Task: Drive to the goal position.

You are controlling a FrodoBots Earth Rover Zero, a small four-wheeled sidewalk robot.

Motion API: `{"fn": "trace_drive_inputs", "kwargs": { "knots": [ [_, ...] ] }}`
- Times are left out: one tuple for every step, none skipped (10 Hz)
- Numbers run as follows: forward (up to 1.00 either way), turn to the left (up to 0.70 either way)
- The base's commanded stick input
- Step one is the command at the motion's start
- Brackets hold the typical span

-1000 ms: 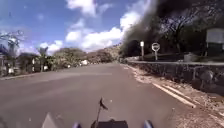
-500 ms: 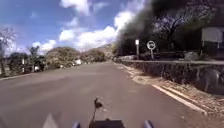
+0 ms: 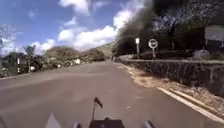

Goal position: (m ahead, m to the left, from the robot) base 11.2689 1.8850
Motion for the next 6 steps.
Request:
{"fn": "trace_drive_inputs", "kwargs": {
  "knots": [
    [0.70,-0.19],
    [0.70,-0.09],
    [0.70,0.00],
    [0.70,0.00],
    [0.70,0.00],
    [0.70,0.00]
  ]
}}
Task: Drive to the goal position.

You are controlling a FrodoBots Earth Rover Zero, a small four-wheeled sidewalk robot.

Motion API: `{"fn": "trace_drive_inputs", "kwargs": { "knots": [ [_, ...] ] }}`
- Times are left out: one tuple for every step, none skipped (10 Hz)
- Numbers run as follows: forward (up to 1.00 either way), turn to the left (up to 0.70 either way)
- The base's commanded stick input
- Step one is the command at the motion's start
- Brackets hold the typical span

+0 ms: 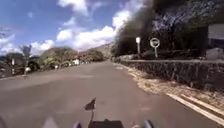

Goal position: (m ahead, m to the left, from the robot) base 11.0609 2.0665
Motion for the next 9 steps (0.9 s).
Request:
{"fn": "trace_drive_inputs", "kwargs": {
  "knots": [
    [0.70,0.00],
    [0.70,0.00],
    [0.70,0.00],
    [0.70,0.00],
    [0.70,-0.02],
    [0.70,-0.11],
    [0.70,-0.20],
    [0.70,-0.24],
    [0.70,-0.22]
  ]
}}
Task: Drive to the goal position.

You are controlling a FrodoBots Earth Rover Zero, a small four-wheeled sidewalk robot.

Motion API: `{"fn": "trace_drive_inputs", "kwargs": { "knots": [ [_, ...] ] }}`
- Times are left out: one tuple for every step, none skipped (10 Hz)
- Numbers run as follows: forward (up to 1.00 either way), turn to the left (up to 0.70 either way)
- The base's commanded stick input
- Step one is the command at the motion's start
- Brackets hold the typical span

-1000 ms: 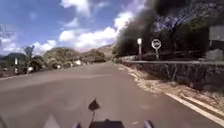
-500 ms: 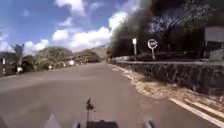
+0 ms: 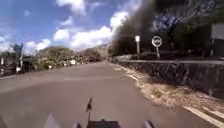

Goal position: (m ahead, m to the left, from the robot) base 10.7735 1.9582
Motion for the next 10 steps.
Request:
{"fn": "trace_drive_inputs", "kwargs": {
  "knots": [
    [0.70,0.00],
    [0.70,0.00],
    [0.70,0.00],
    [0.70,0.00],
    [0.70,0.00],
    [0.70,0.00],
    [0.70,0.00],
    [0.70,0.00],
    [0.70,0.00],
    [0.70,0.00]
  ]
}}
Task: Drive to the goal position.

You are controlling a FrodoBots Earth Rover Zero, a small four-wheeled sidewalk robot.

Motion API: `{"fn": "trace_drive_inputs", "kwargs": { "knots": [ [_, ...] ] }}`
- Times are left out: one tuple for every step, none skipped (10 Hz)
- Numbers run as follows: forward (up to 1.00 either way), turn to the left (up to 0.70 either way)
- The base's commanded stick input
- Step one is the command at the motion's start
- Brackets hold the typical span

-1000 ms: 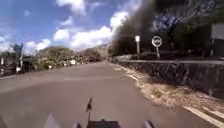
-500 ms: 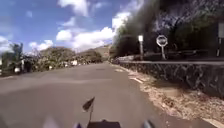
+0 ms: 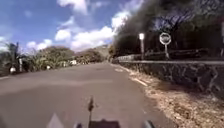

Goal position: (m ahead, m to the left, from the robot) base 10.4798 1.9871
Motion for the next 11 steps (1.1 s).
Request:
{"fn": "trace_drive_inputs", "kwargs": {
  "knots": [
    [0.70,0.00],
    [0.70,0.00],
    [0.70,0.00],
    [0.70,0.00],
    [0.70,0.00],
    [0.70,0.00],
    [0.70,0.00],
    [0.70,0.00],
    [0.70,0.00],
    [0.70,0.00],
    [0.70,0.00]
  ]
}}
